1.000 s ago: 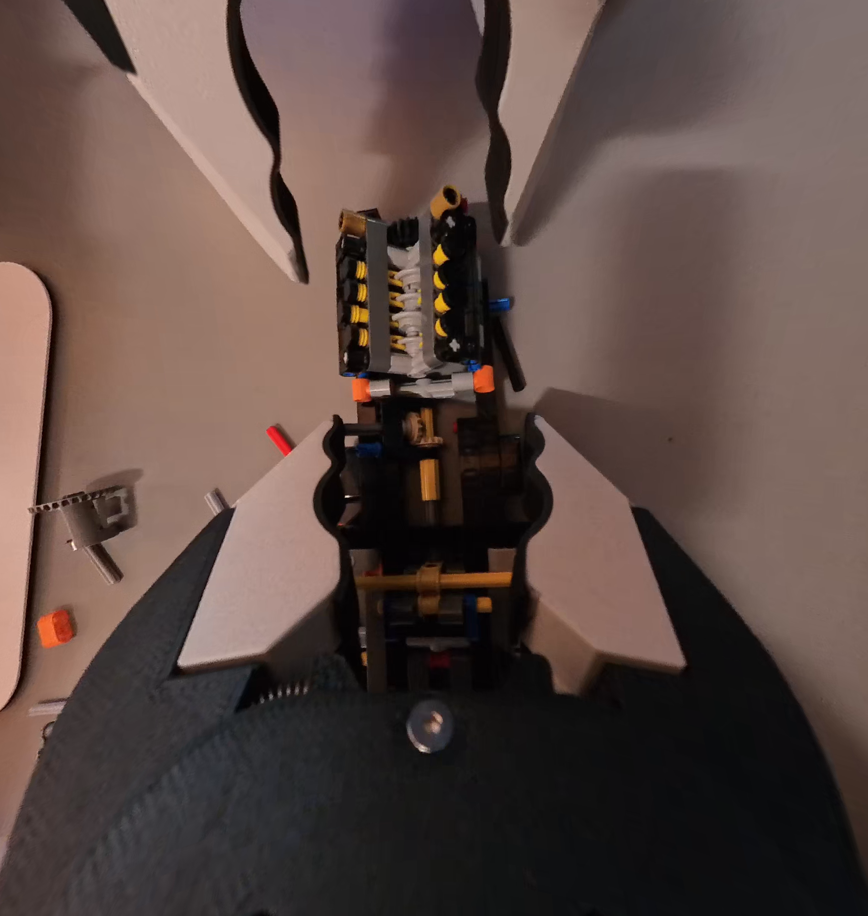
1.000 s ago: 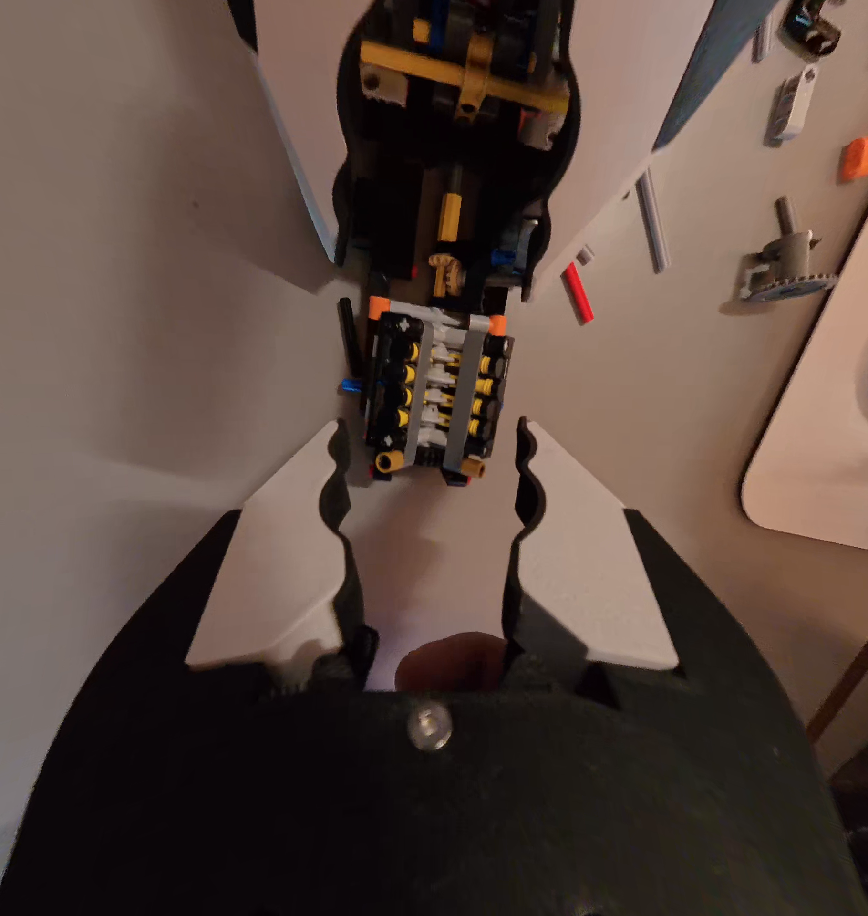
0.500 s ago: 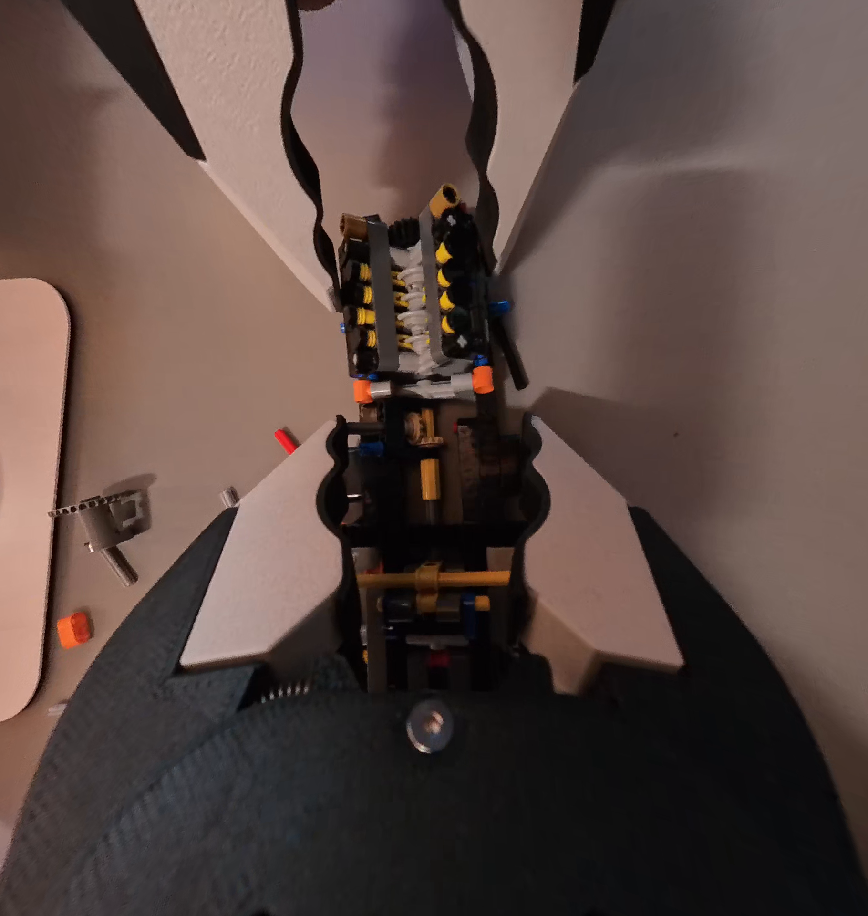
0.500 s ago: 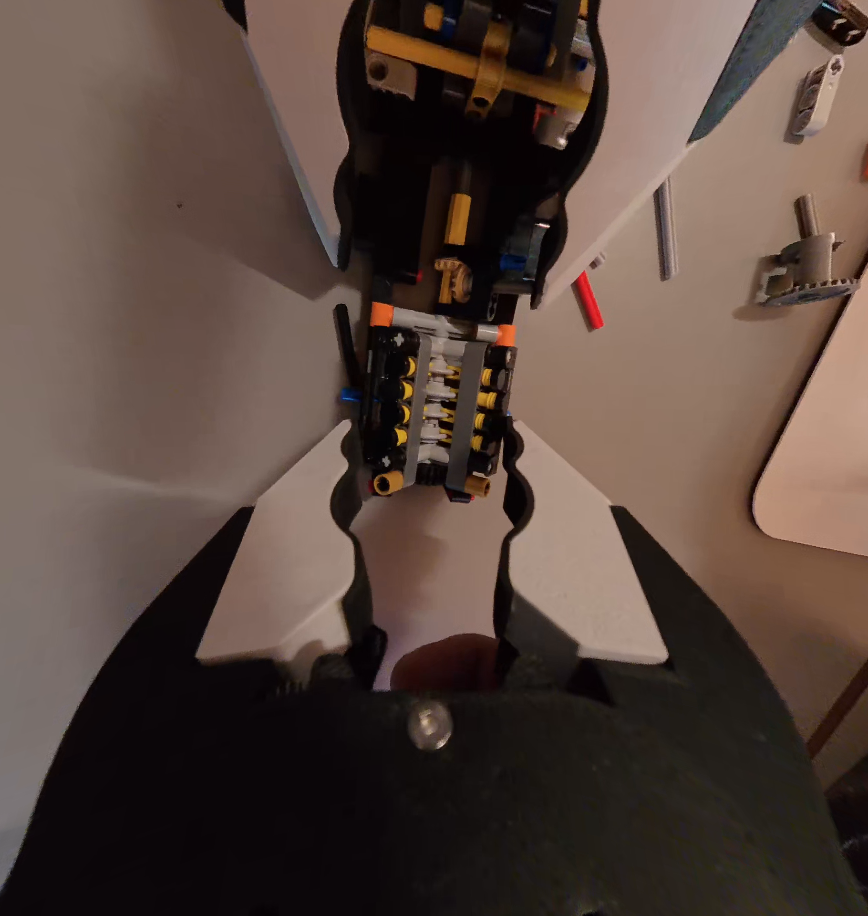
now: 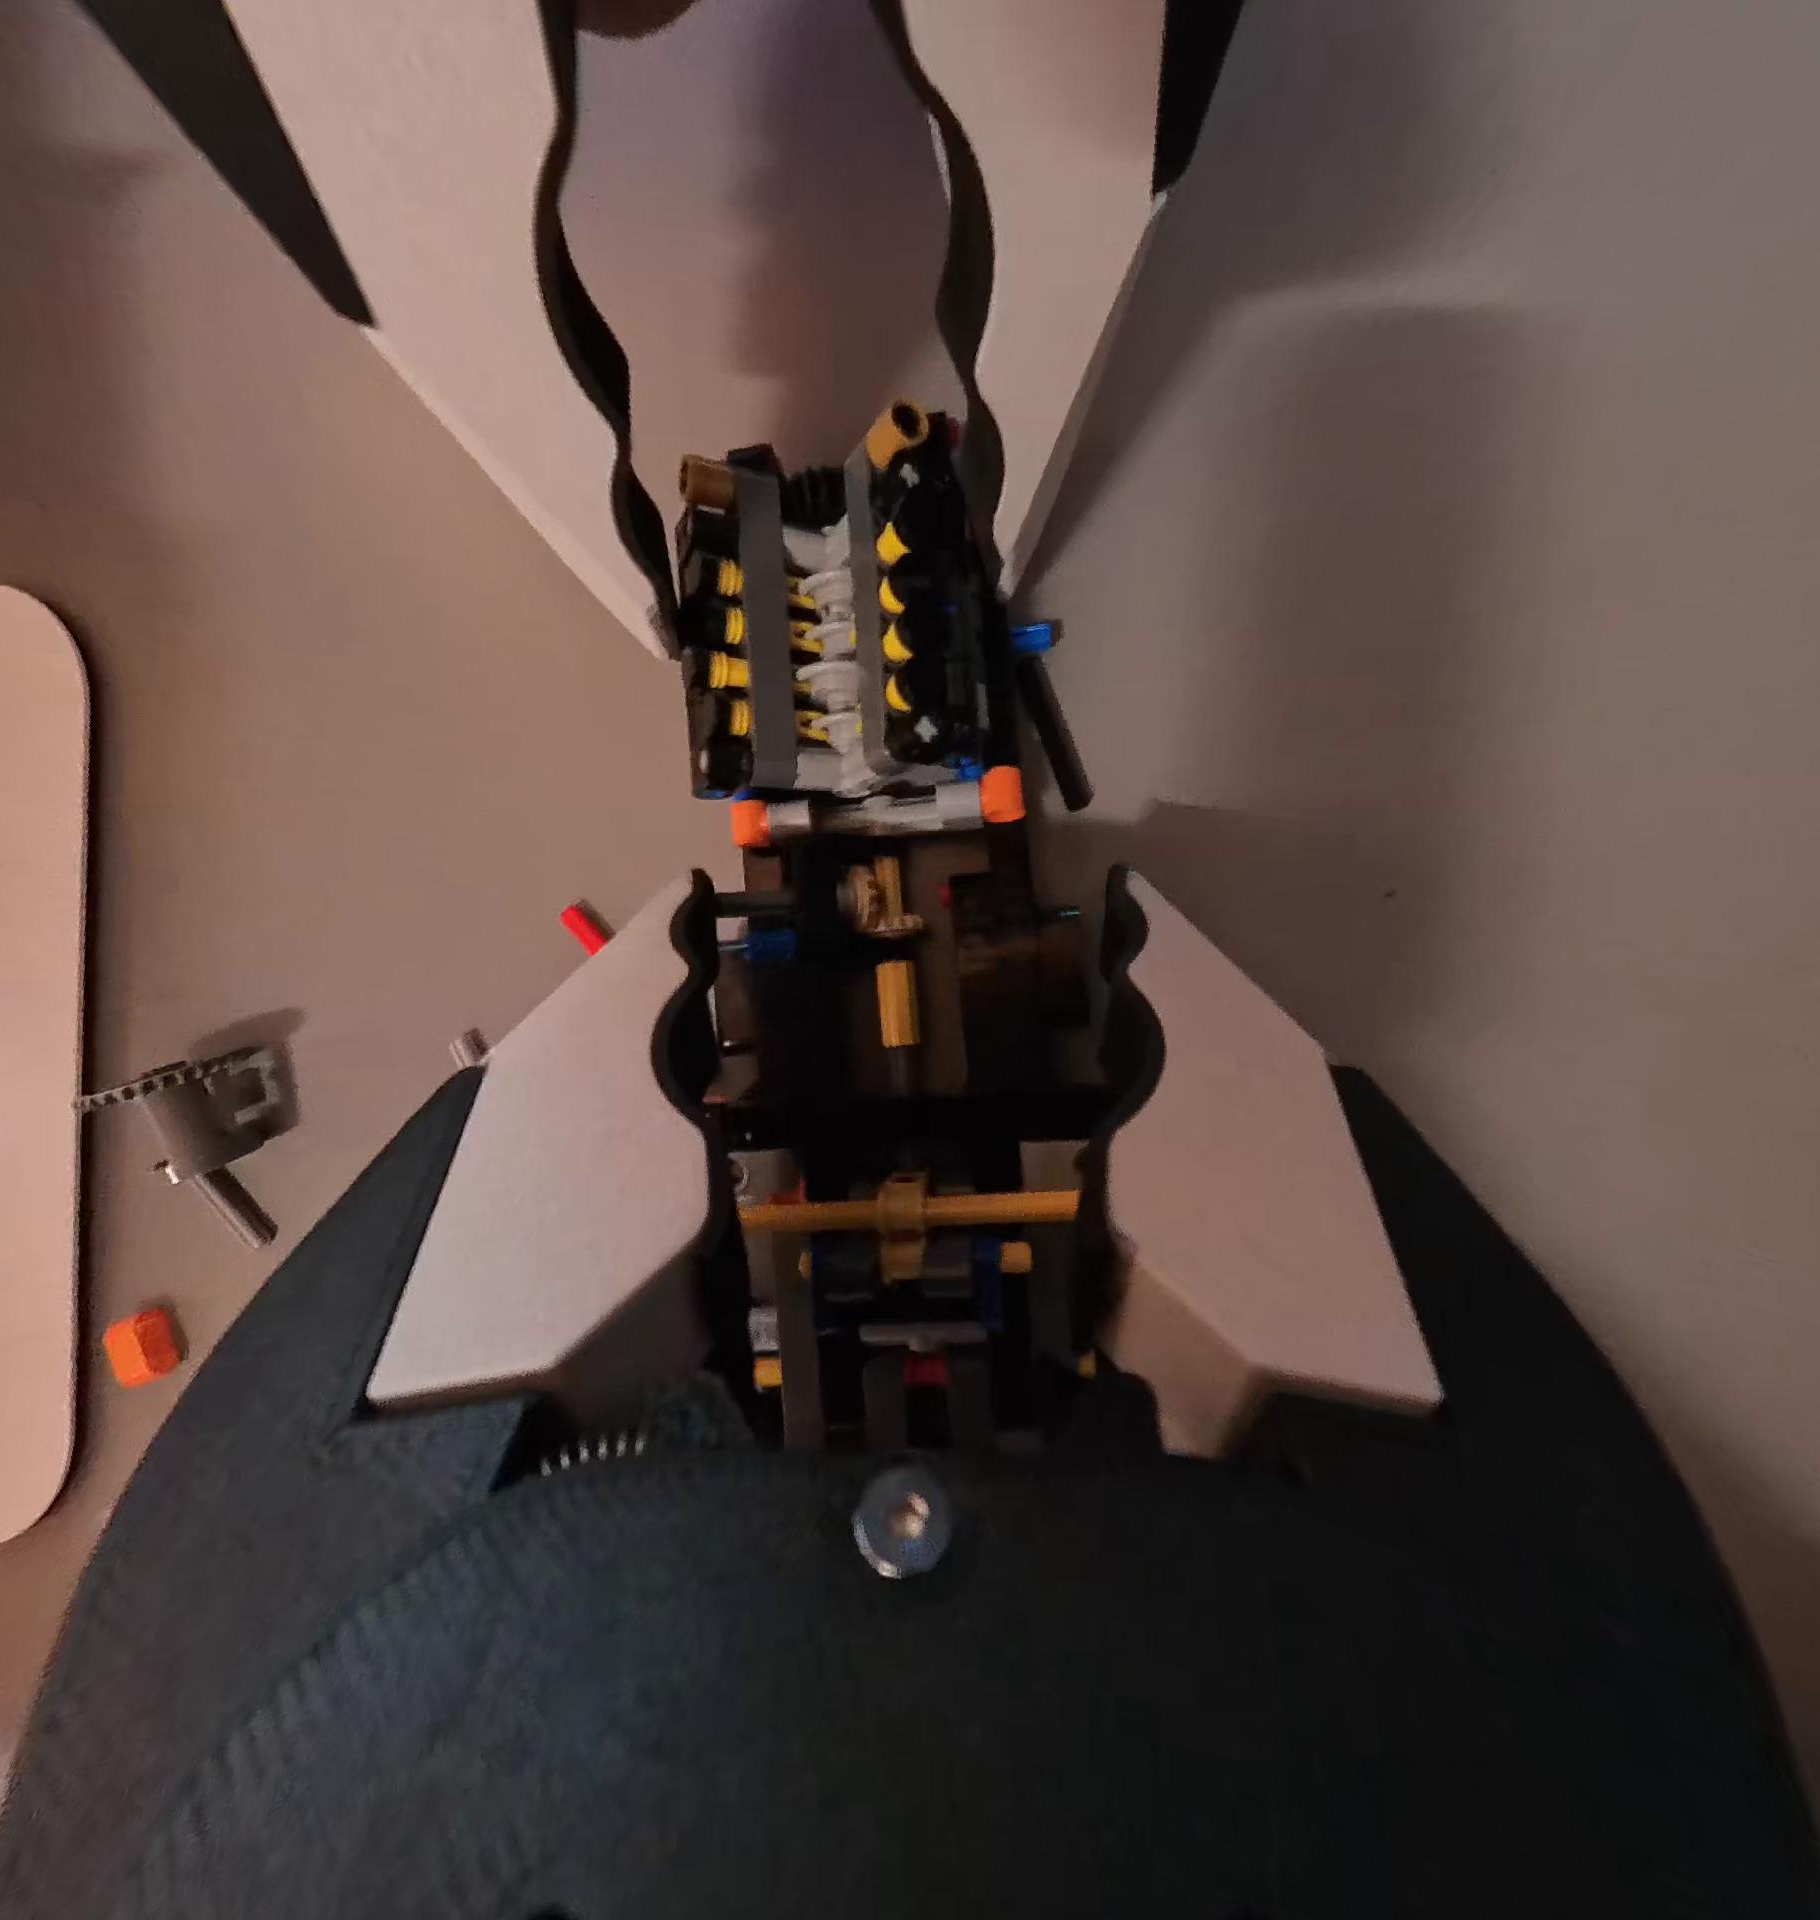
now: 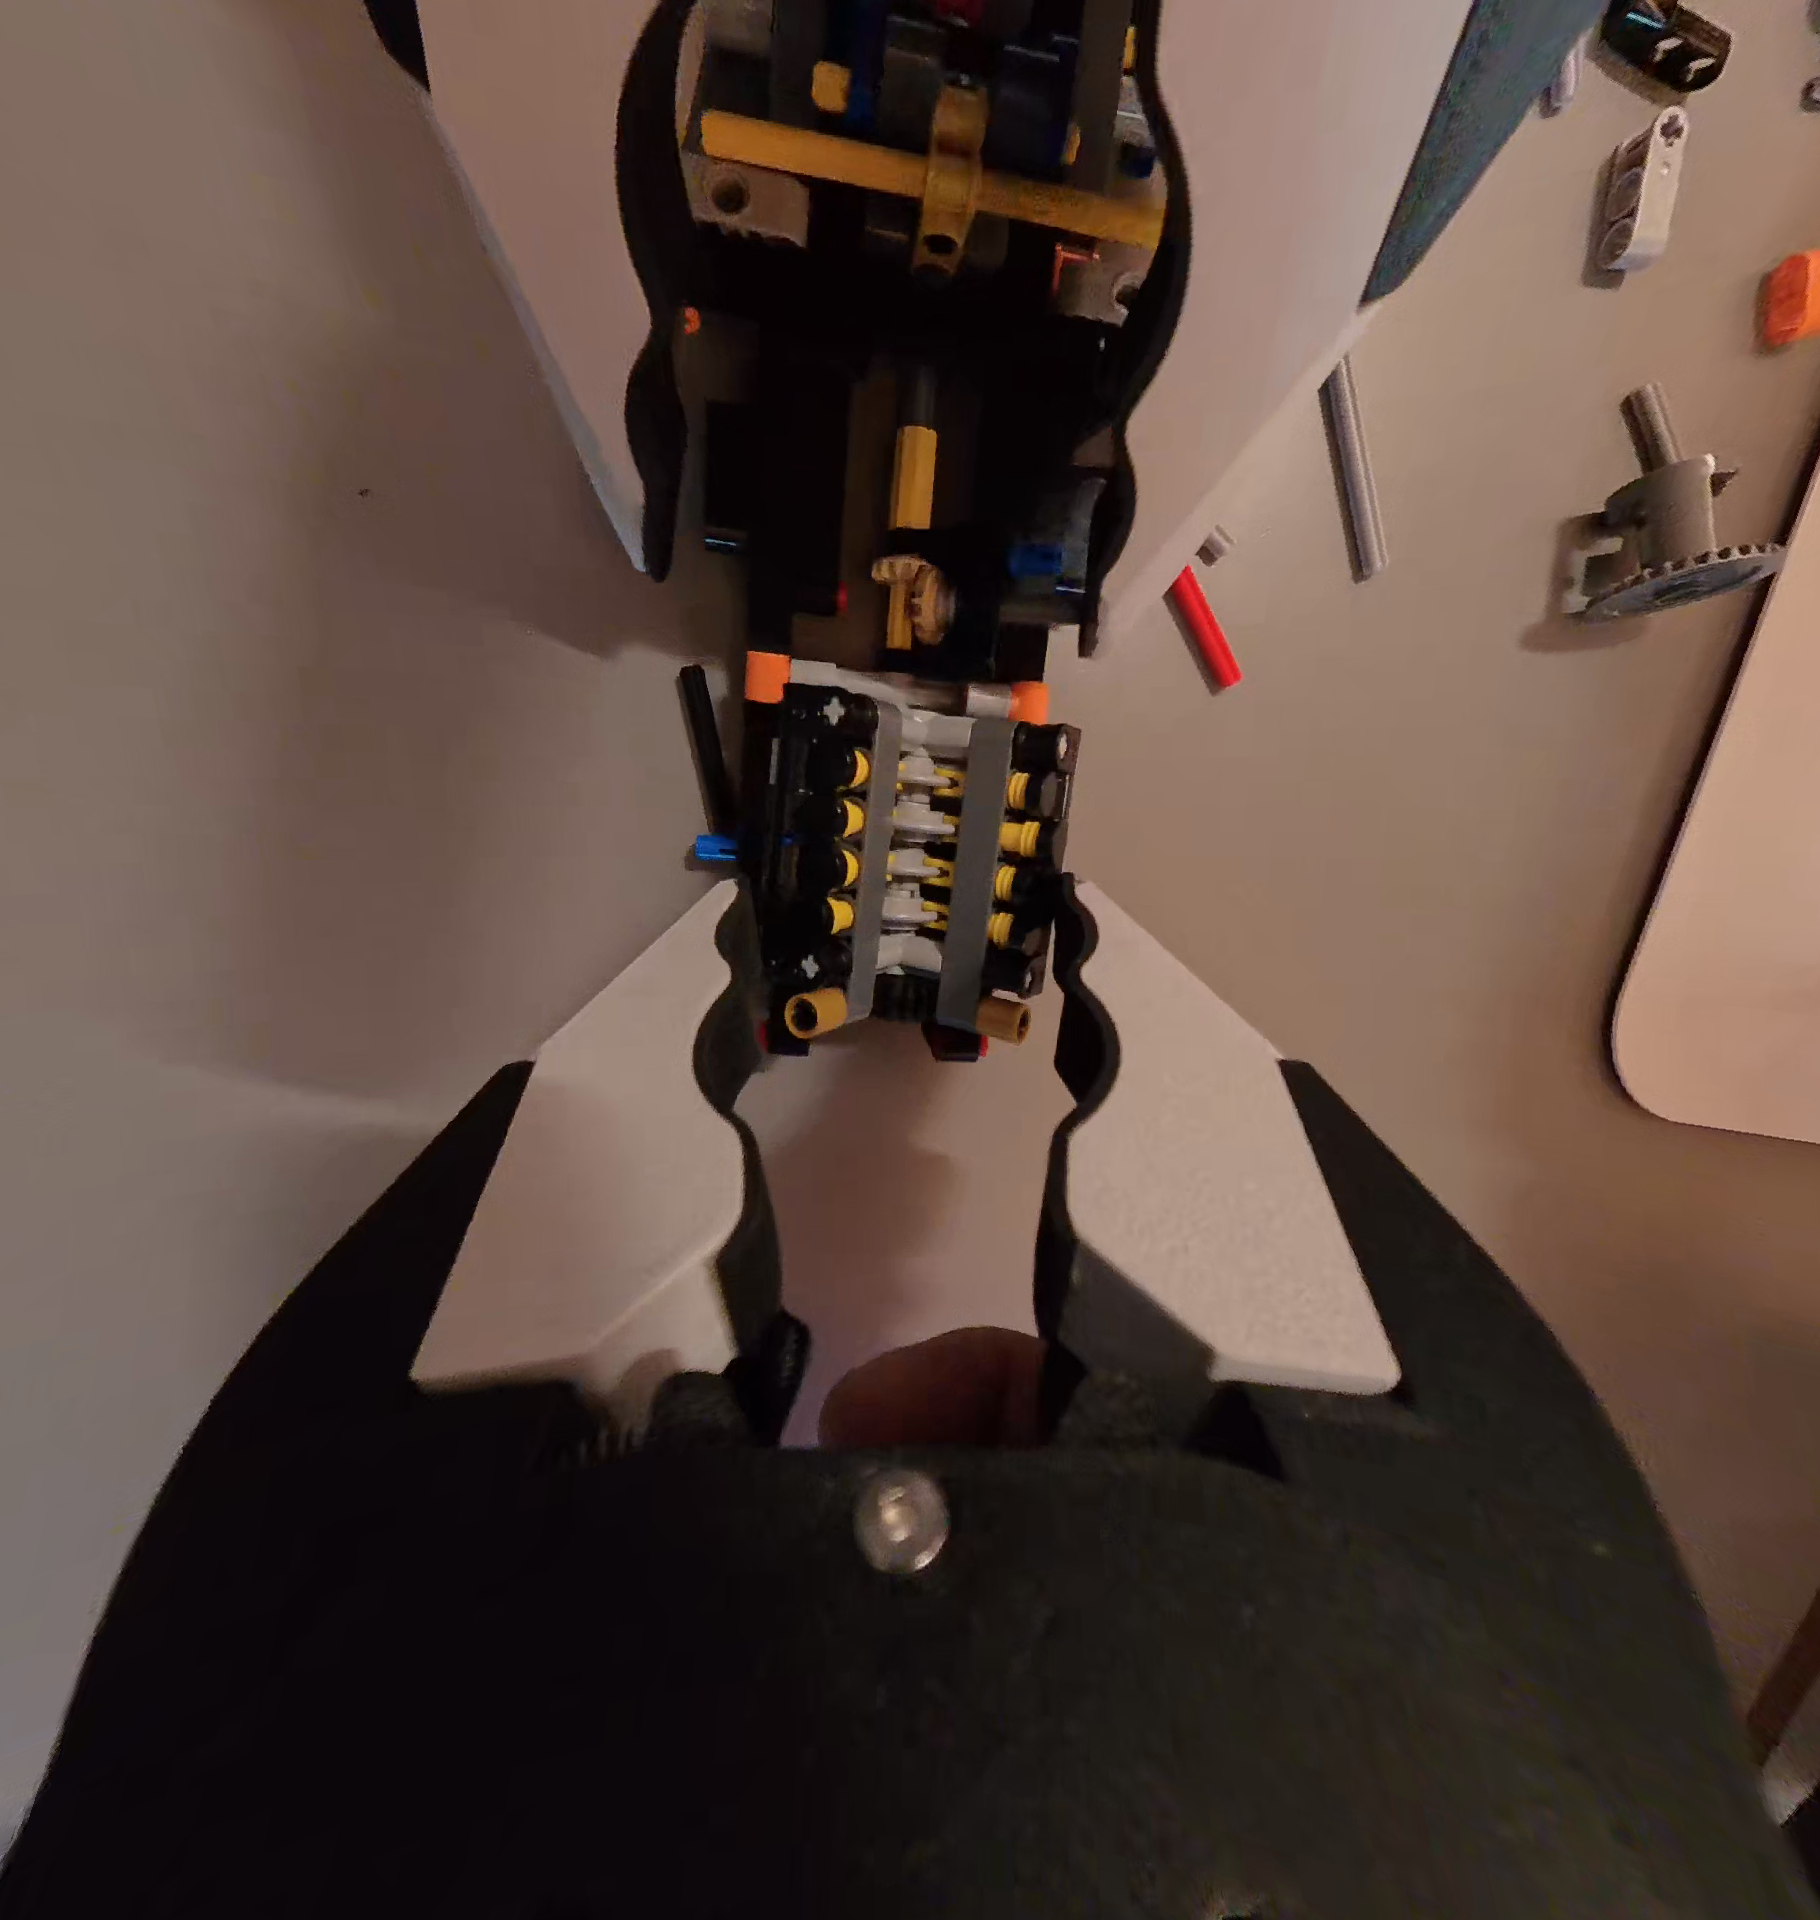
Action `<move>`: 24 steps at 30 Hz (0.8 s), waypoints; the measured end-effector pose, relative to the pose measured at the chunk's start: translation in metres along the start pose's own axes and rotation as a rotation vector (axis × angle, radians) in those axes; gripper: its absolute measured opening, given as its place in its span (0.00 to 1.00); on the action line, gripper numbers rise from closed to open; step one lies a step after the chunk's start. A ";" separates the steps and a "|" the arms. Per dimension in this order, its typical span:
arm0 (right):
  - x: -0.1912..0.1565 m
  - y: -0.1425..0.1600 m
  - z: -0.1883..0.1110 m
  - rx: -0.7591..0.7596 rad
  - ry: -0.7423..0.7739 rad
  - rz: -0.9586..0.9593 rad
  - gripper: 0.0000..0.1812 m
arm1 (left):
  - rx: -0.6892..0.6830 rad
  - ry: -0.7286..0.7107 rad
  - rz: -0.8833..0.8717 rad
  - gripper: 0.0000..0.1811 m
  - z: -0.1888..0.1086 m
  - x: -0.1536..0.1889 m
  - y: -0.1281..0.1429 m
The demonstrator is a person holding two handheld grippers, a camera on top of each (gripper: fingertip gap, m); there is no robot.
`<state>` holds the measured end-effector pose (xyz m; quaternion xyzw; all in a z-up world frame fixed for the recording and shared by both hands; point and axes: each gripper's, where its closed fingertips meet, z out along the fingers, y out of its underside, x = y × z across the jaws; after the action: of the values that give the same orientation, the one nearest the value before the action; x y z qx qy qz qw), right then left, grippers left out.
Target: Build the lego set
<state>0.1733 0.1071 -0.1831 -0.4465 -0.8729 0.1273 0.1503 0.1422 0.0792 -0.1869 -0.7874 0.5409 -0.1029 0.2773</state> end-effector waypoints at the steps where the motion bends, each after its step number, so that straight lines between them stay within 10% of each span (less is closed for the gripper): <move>1: 0.000 0.000 0.000 0.004 -0.001 -0.001 0.30 | -0.001 0.002 -0.002 0.40 0.001 0.000 0.000; 24: -0.003 -0.002 0.000 0.081 -0.011 0.019 0.30 | -0.032 0.028 -0.009 0.40 0.006 0.000 0.000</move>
<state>0.1737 0.1040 -0.1826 -0.4474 -0.8636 0.1666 0.1623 0.1452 0.0811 -0.1918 -0.7925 0.5430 -0.1066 0.2565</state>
